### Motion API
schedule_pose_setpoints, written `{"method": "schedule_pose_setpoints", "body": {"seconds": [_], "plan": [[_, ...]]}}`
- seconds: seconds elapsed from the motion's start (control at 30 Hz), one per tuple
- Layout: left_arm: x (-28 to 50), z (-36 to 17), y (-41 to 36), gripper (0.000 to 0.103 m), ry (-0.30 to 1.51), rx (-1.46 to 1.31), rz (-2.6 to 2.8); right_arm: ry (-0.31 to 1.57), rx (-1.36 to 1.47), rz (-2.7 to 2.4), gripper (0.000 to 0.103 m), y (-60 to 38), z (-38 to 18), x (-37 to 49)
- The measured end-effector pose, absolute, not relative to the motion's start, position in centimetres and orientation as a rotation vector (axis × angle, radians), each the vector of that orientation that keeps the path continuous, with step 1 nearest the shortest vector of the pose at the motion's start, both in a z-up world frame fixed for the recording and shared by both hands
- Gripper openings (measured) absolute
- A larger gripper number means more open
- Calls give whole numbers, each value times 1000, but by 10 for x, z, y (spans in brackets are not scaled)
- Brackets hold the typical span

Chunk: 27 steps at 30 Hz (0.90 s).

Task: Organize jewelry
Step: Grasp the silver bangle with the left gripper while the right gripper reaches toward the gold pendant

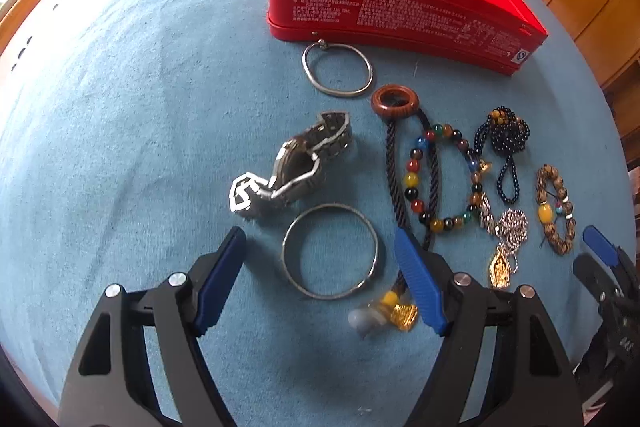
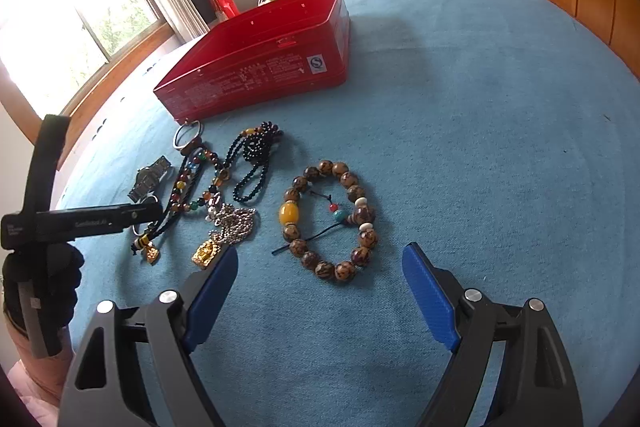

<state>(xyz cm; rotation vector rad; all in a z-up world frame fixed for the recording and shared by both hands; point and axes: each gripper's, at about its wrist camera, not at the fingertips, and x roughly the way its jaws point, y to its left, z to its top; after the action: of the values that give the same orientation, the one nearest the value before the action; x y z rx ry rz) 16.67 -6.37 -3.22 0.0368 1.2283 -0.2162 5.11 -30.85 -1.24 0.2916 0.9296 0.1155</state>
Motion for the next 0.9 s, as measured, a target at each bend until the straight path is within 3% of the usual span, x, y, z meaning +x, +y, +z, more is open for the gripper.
{"method": "schedule_pose_setpoints", "body": {"seconds": [0.23,0.4,0.6,0.8,0.9], "plan": [[162,-39,-82,70,1206,141,-158,931,297,133,85,-305,-13,57],[157,-35,-97,48,1215,139,-178,932,286,149,85,-298,-11,60],[139,-26,-105,48,1201,129,-191,938,254,173,84,-288,-6,58],[115,-16,-95,48,1182,79,-213,1021,341,330,53,-271,-10,65],[105,-7,-84,48,1154,54,-211,1047,336,346,45,-259,-12,70]]}}
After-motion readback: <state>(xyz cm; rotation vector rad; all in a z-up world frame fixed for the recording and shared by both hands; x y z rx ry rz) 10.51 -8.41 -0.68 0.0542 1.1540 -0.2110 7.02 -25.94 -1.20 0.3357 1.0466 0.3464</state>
